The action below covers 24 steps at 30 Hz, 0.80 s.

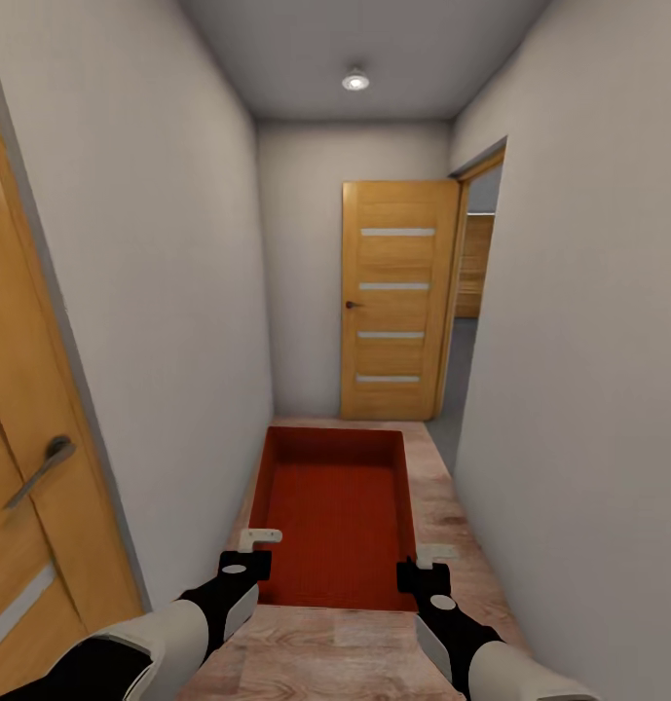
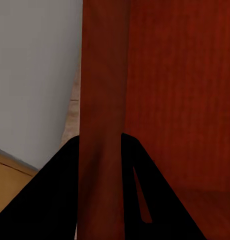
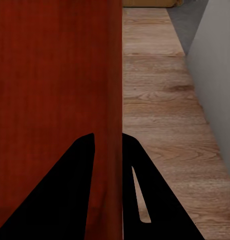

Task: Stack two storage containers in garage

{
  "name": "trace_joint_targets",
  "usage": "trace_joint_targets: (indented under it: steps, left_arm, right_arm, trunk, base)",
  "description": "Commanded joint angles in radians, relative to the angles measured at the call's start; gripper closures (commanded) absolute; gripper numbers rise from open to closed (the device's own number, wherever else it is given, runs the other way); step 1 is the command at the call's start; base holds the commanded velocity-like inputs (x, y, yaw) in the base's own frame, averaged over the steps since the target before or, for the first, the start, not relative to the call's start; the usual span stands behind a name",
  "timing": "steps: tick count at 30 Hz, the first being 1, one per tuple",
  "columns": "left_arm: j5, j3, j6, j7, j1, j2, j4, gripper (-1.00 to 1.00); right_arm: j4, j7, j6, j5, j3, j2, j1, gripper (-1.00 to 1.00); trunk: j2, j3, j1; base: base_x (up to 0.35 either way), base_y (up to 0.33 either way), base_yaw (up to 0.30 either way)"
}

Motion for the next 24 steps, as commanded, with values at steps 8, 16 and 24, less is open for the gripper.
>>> trace_joint_targets:
  steps: [8, 16, 24]
  left_arm:
    - [0.014, 0.024, -0.005, 0.023, -0.001, 0.03, 0.003, 1.0]
    - [0.014, 0.024, -0.005, 0.023, -0.001, 0.03, 0.003, 1.0]
    - [0.014, 0.024, -0.005, 0.023, -0.001, 0.03, 0.003, 1.0]
  right_arm:
    - [-0.023, 0.008, -0.015, 0.016, -0.034, 0.001, -0.001, 1.0]
    - [-0.023, 0.008, -0.015, 0.016, -0.034, 0.001, -0.001, 1.0]
    - [-0.023, 0.008, -0.015, 0.016, -0.034, 0.001, -0.001, 1.0]
  trunk:
    - [-0.001, -0.002, 0.001]
    - [-0.001, -0.002, 0.001]
    - [-0.001, -0.002, 0.001]
  base:
    - [0.325, 0.0, 0.0]
    - [0.325, 0.0, 0.0]
    - [0.325, 0.0, 0.0]
